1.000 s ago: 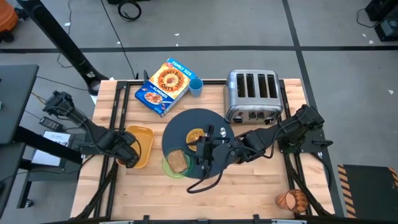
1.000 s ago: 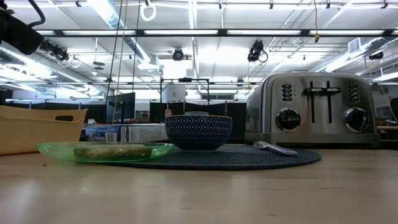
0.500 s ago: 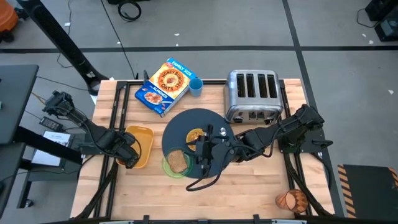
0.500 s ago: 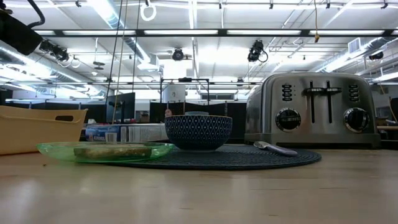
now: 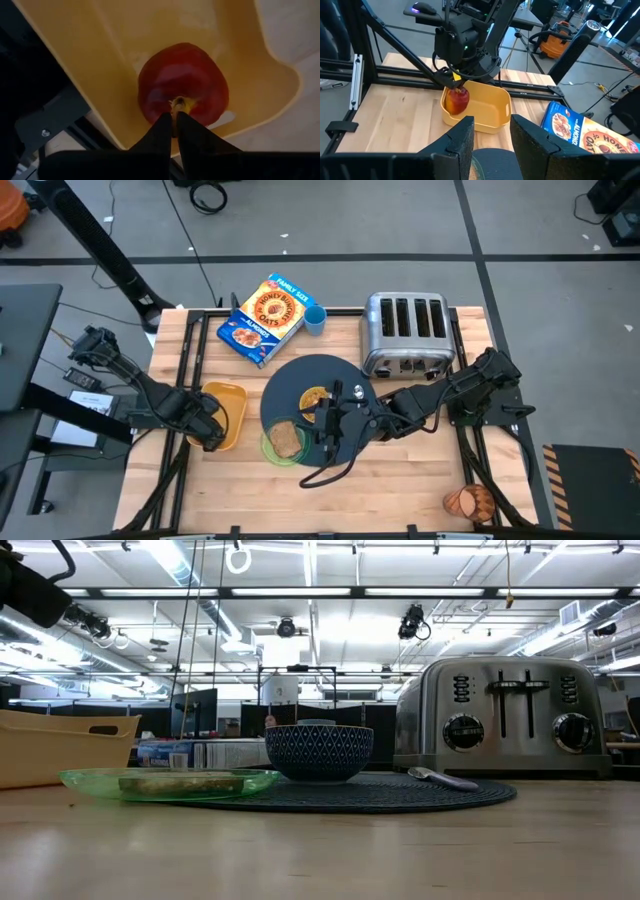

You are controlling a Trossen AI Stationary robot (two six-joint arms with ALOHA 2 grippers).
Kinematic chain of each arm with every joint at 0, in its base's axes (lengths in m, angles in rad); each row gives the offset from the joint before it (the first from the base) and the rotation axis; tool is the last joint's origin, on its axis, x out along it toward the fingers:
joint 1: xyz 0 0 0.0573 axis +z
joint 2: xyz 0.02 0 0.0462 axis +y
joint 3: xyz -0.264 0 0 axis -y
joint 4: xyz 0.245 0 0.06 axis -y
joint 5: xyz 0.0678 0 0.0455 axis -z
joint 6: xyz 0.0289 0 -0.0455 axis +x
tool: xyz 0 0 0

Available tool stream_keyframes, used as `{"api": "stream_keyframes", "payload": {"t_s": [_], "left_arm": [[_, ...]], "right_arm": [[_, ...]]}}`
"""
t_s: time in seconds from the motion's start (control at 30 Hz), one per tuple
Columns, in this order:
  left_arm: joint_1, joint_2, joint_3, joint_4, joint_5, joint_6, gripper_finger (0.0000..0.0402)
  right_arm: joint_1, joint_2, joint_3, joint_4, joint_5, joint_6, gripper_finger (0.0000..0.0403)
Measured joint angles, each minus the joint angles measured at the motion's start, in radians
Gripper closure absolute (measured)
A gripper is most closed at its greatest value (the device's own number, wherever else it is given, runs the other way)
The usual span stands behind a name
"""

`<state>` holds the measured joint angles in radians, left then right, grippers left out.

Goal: Arrange a breakfast setting
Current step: Put the apple on the mat to the top left of the bowl

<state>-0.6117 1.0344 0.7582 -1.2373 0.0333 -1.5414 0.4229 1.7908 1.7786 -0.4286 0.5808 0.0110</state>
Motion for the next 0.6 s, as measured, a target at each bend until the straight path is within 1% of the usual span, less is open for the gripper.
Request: {"api": "stream_keyframes", "payload": {"t_s": [0.2, 0.6], "left_arm": [[-0.002, 0.01, 0.0, 0.006, -0.023, 0.013, 0.0379], [-0.001, 0.014, 0.0, 0.037, -0.072, 0.14, 0.0379]], "right_arm": [[-0.004, 0.0, 0.0, -0.002, 0.0, -0.013, 0.0268], [-0.021, 0.0, 0.0, -0.017, -0.006, -0.011, 0.0268]]}}
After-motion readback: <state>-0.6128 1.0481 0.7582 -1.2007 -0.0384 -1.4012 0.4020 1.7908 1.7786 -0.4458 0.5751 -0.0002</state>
